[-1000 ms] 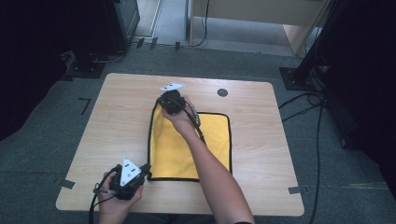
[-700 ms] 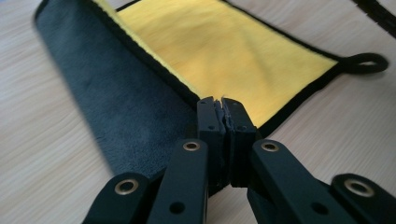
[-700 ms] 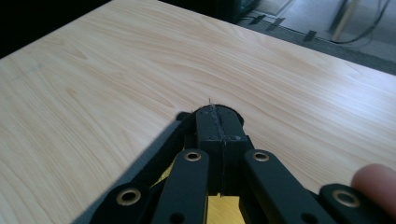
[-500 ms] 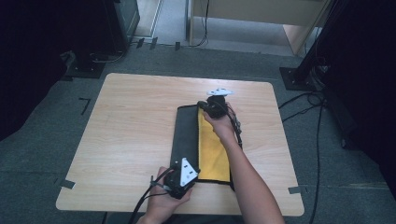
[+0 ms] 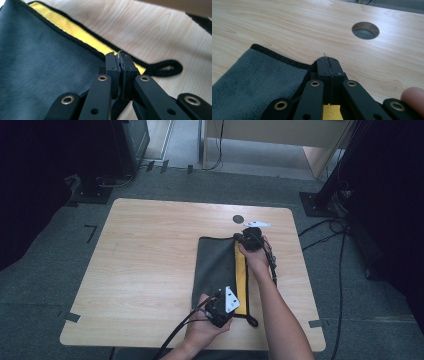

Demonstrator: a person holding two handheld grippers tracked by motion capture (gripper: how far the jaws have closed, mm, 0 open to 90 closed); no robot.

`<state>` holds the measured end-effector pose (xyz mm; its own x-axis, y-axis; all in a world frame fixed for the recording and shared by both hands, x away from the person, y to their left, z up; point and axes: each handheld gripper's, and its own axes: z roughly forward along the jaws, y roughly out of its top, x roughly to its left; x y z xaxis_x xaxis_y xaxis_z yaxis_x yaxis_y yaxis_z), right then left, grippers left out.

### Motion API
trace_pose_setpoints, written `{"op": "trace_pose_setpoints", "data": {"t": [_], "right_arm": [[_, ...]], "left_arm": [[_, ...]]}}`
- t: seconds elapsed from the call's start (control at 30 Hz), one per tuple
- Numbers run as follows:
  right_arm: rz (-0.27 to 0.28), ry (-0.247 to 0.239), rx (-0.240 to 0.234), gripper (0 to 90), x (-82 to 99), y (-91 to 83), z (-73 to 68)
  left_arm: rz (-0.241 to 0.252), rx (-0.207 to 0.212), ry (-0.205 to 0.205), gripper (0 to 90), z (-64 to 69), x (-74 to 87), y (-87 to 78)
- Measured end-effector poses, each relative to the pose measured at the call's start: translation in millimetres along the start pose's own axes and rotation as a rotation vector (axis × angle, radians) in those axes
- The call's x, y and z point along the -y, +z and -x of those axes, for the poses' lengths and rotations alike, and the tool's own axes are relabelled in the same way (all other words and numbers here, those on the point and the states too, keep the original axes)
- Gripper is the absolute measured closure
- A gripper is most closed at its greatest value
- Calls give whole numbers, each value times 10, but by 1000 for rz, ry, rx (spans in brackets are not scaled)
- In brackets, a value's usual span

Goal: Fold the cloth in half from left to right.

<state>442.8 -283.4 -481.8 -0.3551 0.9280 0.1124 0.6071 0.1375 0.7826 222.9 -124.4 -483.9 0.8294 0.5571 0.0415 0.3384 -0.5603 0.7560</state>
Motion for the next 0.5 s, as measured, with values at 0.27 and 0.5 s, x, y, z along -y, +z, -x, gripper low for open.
{"op": "trace_pose_setpoints", "data": {"t": [0.27, 0.5], "right_arm": [[10, 71, 64, 790, 99, -21, 194], [5, 55, 69, 738, 161, -128, 224]], "left_arm": [[70, 131, -45, 620, 69, -17, -31], [131, 61, -112, 572, -253, 133, -351]]}}
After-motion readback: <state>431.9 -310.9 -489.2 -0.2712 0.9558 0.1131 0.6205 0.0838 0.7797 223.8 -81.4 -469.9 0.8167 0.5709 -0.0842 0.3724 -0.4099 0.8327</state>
